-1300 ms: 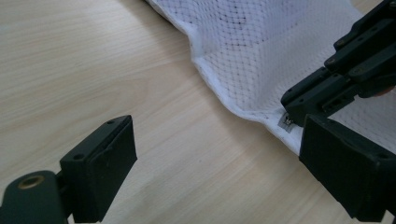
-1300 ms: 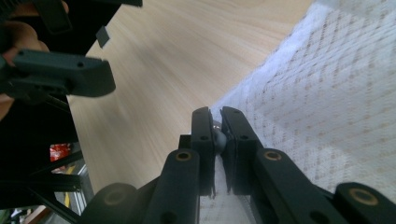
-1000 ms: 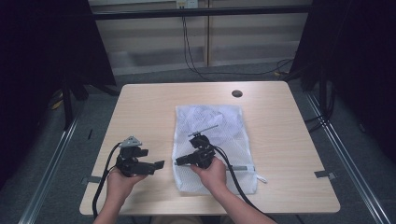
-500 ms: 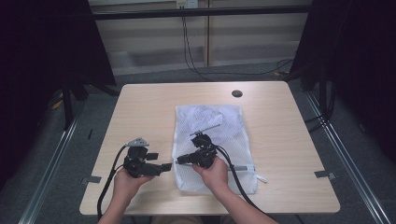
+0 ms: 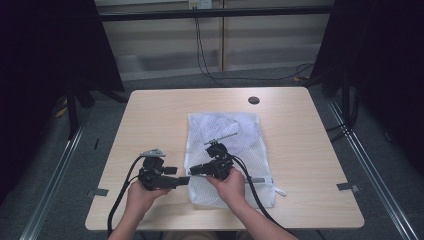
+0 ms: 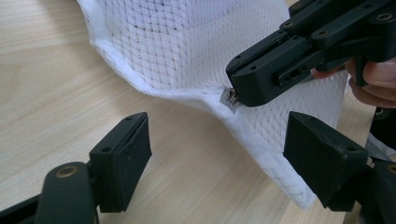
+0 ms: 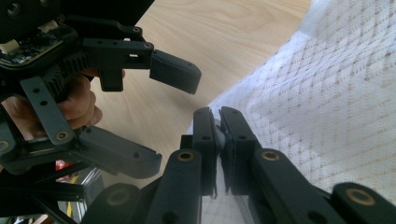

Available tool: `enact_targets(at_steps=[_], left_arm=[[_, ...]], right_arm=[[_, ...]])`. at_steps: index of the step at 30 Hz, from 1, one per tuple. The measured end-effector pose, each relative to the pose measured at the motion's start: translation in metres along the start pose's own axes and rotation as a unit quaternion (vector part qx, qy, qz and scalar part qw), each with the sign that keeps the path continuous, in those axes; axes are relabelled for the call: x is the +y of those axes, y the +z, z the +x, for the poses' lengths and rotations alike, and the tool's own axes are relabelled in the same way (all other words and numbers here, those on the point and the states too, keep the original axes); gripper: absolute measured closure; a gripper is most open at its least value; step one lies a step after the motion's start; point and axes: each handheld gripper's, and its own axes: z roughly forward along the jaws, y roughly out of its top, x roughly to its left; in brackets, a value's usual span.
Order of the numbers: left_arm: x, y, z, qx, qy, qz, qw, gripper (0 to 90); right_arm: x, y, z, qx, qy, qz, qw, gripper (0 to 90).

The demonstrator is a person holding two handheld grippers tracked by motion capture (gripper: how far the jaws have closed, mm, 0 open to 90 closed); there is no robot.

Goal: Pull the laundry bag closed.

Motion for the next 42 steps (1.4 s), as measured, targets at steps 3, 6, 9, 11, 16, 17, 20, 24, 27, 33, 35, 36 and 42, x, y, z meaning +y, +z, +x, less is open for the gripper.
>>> enact_targets(at_steps=[3, 6, 9, 11, 16, 17, 20, 24, 27, 33, 35, 36, 42], left_arm=[[0.000, 0.003, -0.001, -0.010, -0.004, 0.000, 0.9999, 24.2], [0.001, 0.006, -0.002, -0.015, -0.006, 0.000, 0.9999, 26.2], [0.002, 0.008, -0.002, -0.024, -0.006, -0.002, 0.9997, 28.3], [0.002, 0.009, -0.002, -0.029, -0.005, -0.002, 0.9996, 29.8], [0.003, 0.015, -0.005, -0.045, -0.008, 0.001, 0.9990, 35.0], [0.004, 0.016, -0.004, -0.045, -0.007, 0.003, 0.9989, 35.2], [0.004, 0.018, -0.005, -0.049, -0.014, 0.003, 0.9987, 35.8], [0.004, 0.021, -0.006, -0.056, -0.020, 0.006, 0.9982, 37.1], [0.004, 0.023, -0.006, -0.059, -0.016, 0.006, 0.9981, 38.7], [0.005, 0.025, -0.007, -0.067, -0.024, 0.007, 0.9974, 42.4], [0.005, 0.026, -0.006, -0.068, -0.021, 0.011, 0.9974, 43.3], [0.005, 0.027, -0.006, -0.069, -0.023, 0.009, 0.9973, 43.8], [0.005, 0.029, -0.007, -0.072, -0.025, 0.011, 0.9970, 47.4]], right_arm=[[0.000, -0.002, 0.000, 0.002, 0.001, -0.003, 1.0000, 85.0], [0.001, -0.004, 0.000, 0.003, 0.000, -0.006, 1.0000, 85.0], [0.001, -0.005, 0.001, 0.002, -0.002, -0.008, 1.0000, 85.1], [0.002, -0.006, 0.001, 0.003, -0.001, -0.009, 1.0000, 85.1], [0.001, -0.007, 0.003, 0.001, -0.004, -0.010, 0.9999, 85.1], [0.001, -0.007, 0.003, 0.001, -0.004, -0.010, 0.9999, 85.3], [0.002, -0.009, 0.003, 0.002, -0.004, -0.012, 0.9999, 85.4], [0.002, -0.010, 0.003, 0.002, -0.005, -0.011, 0.9999, 85.5], [0.002, -0.010, 0.003, 0.003, -0.004, -0.011, 0.9999, 85.6], [0.003, -0.011, 0.004, 0.005, -0.004, -0.012, 0.9999, 85.6], [0.003, -0.011, 0.004, 0.007, -0.001, -0.012, 0.9999, 85.6], [0.003, -0.011, 0.004, 0.006, -0.001, -0.012, 0.9999, 85.6], [0.004, -0.010, 0.005, 0.009, -0.002, -0.012, 0.9999, 85.7]])
